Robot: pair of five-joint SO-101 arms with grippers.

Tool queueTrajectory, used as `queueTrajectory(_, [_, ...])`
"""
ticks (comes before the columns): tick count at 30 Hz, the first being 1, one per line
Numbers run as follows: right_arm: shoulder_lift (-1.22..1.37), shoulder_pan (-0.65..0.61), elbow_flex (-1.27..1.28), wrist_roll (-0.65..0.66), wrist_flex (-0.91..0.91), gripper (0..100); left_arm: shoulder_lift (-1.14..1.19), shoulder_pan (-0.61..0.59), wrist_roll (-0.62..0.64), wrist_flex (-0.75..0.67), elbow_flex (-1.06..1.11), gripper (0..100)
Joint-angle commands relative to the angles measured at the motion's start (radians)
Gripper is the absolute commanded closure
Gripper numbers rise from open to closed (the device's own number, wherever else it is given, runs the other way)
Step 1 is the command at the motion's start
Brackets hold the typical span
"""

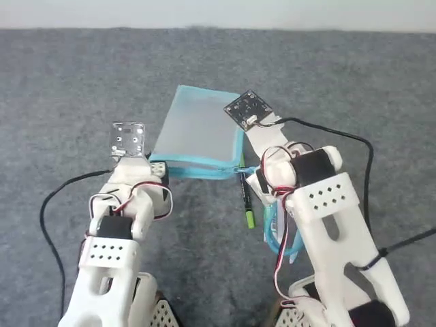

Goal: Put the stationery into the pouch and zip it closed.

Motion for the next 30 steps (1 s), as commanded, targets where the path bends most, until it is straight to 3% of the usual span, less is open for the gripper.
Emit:
queueTrajectory(1, [0.007, 0.022, -0.06, -0.017, -0.01, 99.2, -0.006, -0.074, 0.035, 0.006, -0.033, 99])
queueTrajectory(4, [0.007, -0.012, -0.054, -0.054, 0.018, 96.0, -0.006, -0.072, 0.035, 0.006, -0.033, 99])
queueTrajectory(10, [0.002, -0.084, -0.058, -0.075, 0.068, 69.3, -0.006, -0.077, 0.035, 0.005, -0.033, 99])
queueTrajectory(13, [0.002, -0.084, -0.058, -0.054, 0.081, 60.9, -0.006, -0.078, 0.035, 0.005, -0.033, 99])
queueTrajectory(21, [0.041, 0.139, -0.028, -0.028, 0.09, 62.6, -0.006, -0.089, 0.035, 0.005, -0.039, 99])
queueTrajectory(26, [0.157, 0.156, 0.003, -0.038, 0.05, 67.9, -0.006, -0.247, 0.035, 0.005, -0.087, 99])
queueTrajectory(30, [0.271, 0.163, 0.0, -0.077, -0.068, 67.9, -0.005, -0.282, 0.034, 0.005, -0.091, 99])
